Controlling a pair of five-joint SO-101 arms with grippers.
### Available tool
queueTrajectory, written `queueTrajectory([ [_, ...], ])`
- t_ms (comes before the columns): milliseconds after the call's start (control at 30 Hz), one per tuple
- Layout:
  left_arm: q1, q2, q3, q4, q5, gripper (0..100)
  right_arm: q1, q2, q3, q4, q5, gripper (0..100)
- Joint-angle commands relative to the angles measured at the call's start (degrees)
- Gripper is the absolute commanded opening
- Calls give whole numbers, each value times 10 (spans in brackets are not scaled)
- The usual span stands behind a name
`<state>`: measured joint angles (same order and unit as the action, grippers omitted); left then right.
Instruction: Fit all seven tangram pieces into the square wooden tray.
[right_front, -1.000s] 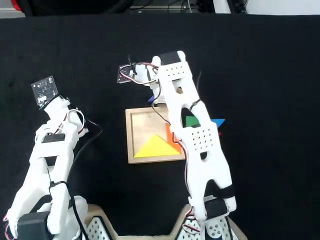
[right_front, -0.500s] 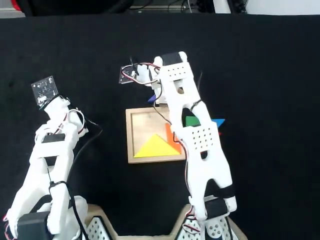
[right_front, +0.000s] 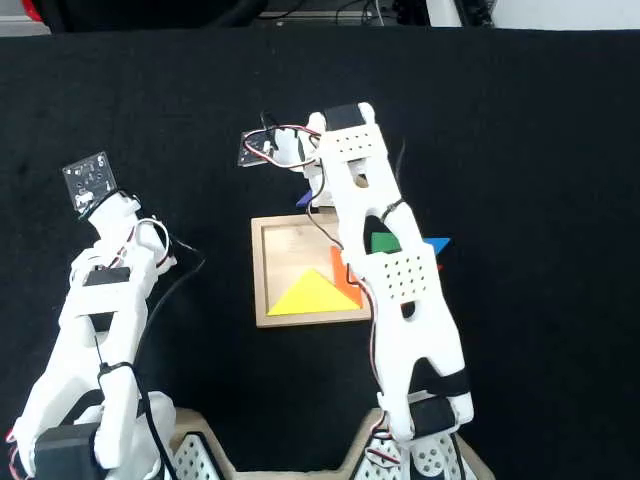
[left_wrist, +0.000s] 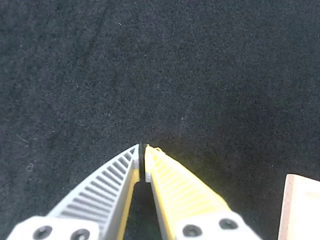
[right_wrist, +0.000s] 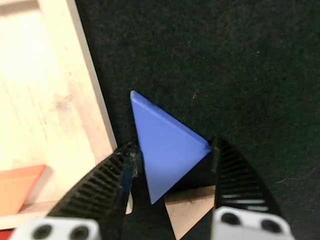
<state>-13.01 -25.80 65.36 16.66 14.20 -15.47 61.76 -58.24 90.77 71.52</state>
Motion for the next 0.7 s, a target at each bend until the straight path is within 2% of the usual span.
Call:
queueTrajectory([
  [0, 7, -18, -2, -10, -5, 33, 12, -7, -32, 4, 6, 225],
  [67, 7, -18, -2, -10, -5, 33, 12, -7, -71, 9, 2, 221],
  [333, 7, -18, -2, -10, -5, 33, 11, -3, -240, 74, -35, 81],
  [433, 7, -18, -2, -10, -5, 33, 11, -3, -249, 86, -35, 108],
  [567, 7, -18, -2, -10, -5, 33, 12, 9, -218, 89, -34, 206],
  [667, 7, -18, -2, -10, -5, 33, 10, 25, -194, 85, -33, 217],
])
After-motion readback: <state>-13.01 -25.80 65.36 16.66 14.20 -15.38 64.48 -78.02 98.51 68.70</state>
